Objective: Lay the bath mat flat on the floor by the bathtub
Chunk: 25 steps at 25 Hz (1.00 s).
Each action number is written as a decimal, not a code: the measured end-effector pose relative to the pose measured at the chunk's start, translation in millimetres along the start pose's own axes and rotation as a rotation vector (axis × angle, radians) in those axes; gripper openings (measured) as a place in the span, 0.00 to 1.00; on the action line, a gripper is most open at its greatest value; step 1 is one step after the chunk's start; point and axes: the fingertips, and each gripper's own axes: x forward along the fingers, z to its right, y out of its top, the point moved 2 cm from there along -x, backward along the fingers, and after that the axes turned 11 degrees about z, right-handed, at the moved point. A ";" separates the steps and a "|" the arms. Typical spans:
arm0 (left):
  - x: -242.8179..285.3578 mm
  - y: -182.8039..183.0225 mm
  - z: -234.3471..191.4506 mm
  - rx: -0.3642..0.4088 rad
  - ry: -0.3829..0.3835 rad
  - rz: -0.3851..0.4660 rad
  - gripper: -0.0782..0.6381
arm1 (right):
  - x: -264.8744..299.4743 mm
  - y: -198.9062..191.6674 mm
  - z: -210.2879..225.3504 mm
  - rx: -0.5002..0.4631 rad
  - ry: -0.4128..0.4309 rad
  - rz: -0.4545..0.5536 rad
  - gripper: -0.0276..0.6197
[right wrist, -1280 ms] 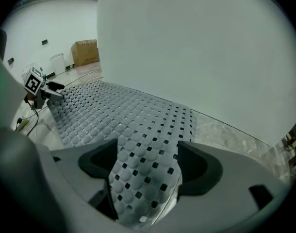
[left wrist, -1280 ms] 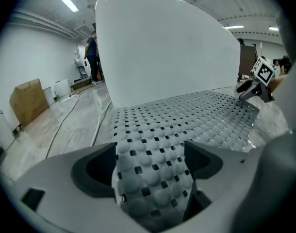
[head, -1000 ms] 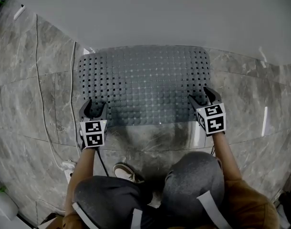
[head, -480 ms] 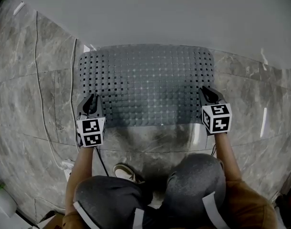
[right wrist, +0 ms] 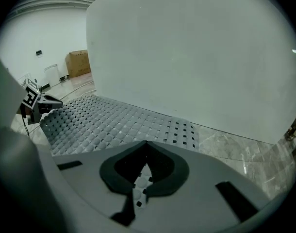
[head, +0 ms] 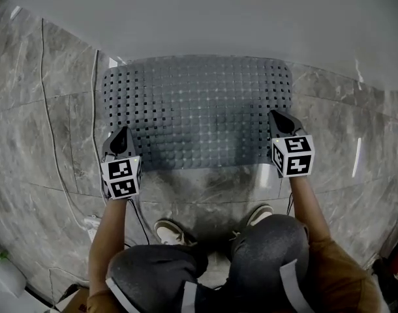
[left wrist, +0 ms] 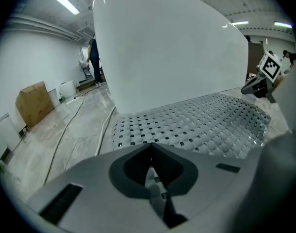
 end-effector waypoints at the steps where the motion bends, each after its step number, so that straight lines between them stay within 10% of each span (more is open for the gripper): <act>1: -2.0 5.0 0.1 -0.028 0.000 0.000 0.12 | -1.5 7.1 -3.6 -0.005 0.002 0.000 0.05; 25: -116.1 191.7 47.2 -0.084 -0.110 -0.024 0.12 | -158.1 182.3 -26.5 0.005 0.056 -0.099 0.05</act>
